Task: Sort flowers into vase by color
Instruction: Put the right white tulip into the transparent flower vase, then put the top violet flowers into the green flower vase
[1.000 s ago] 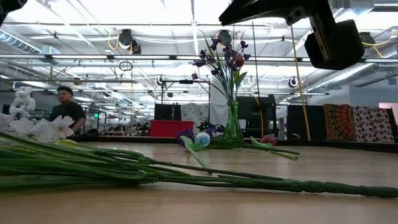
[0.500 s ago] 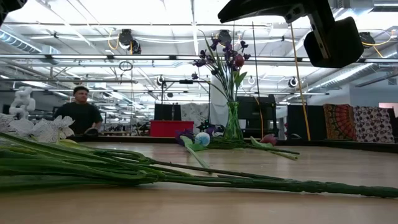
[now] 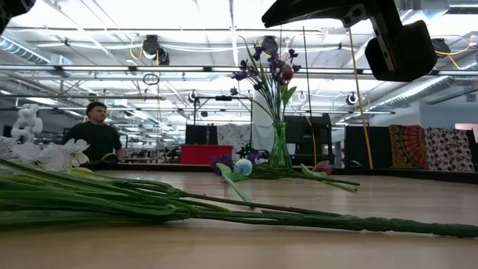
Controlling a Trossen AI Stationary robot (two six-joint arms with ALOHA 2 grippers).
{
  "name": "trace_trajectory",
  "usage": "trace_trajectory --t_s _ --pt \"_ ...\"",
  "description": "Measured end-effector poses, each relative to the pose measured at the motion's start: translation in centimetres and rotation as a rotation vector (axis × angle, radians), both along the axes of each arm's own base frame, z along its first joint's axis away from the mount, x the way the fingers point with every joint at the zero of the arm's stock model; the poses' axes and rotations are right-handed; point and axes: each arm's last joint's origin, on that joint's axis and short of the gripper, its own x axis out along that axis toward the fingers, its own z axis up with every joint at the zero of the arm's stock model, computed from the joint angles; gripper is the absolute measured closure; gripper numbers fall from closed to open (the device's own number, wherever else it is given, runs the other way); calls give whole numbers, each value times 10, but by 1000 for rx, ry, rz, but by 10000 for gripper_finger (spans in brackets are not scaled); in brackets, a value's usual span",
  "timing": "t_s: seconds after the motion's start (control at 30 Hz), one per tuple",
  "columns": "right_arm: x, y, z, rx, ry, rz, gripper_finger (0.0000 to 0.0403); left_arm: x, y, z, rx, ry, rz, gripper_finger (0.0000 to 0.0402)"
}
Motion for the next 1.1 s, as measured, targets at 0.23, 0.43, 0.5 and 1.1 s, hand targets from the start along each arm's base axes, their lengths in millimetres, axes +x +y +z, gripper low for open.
trace_trajectory --t_s 0.23,0.43,0.5,1.1 --pt "0 0 0 -6 2 3 403 0 2 -2 24 16 6 247" --pt "0 0 0 -6 2 3 403 0 5 -5 60 31 6 247" --pt "0 0 0 -6 2 3 403 -1 8 -5 63 50 21 247" --pt "1 -2 0 -22 9 8 403 -17 64 -2 176 148 186 247"
